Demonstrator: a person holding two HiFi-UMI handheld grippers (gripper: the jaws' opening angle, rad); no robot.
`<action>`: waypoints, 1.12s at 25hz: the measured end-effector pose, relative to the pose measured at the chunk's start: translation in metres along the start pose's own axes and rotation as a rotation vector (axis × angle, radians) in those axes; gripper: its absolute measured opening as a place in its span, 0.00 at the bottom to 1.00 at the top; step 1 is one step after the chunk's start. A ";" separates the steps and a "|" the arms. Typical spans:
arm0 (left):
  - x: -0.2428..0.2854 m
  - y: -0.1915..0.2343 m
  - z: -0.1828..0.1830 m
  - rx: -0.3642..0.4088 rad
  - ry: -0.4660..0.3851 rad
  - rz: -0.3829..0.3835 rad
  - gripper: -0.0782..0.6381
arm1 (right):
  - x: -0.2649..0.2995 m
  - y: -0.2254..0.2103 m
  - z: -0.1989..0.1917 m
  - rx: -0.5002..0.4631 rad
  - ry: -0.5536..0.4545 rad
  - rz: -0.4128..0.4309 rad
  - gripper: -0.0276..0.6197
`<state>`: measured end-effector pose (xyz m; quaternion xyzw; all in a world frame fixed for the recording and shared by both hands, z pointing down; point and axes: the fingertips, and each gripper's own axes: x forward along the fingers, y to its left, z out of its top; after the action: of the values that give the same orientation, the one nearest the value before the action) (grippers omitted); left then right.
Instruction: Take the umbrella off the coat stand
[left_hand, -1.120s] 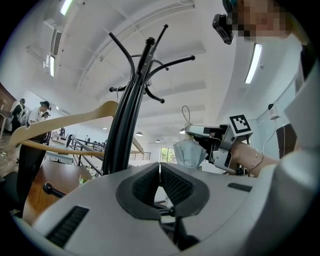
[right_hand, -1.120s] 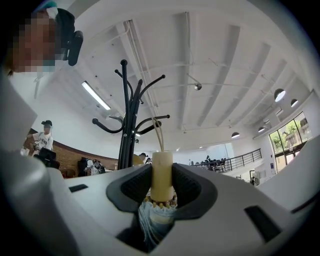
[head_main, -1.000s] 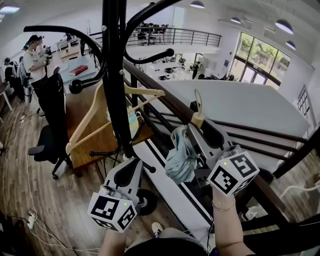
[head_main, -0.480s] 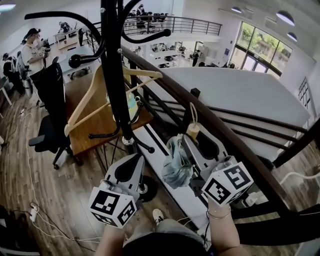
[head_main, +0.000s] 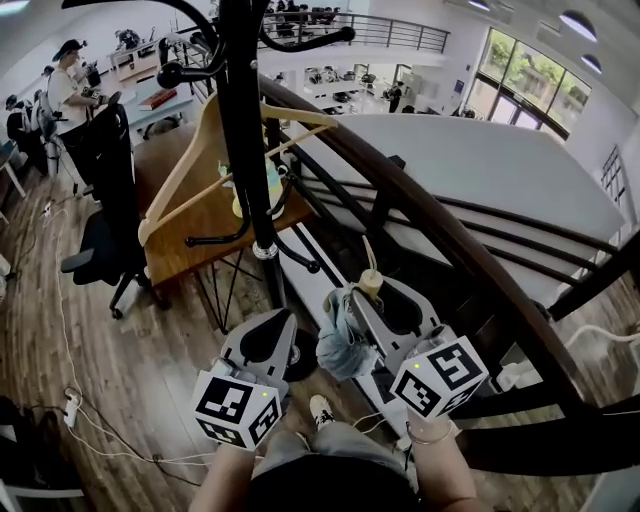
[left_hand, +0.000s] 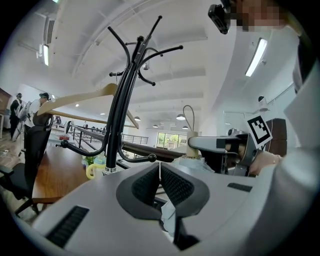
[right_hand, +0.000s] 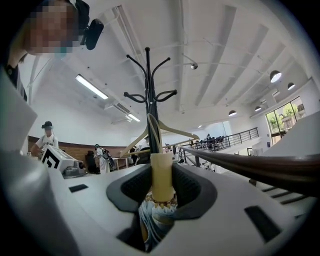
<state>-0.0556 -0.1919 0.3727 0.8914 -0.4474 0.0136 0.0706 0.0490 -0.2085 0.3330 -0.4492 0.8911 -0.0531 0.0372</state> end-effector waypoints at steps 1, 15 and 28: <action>-0.002 0.000 -0.002 -0.003 0.005 0.001 0.14 | 0.000 0.004 -0.005 0.002 0.012 0.006 0.26; -0.014 0.010 -0.027 -0.025 0.051 0.026 0.14 | 0.016 0.050 -0.042 0.017 0.070 0.104 0.25; -0.019 0.018 -0.032 -0.026 0.067 0.028 0.14 | 0.025 0.061 -0.049 -0.002 0.096 0.126 0.25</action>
<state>-0.0803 -0.1833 0.4051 0.8831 -0.4573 0.0384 0.0971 -0.0200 -0.1893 0.3733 -0.3893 0.9184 -0.0714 -0.0026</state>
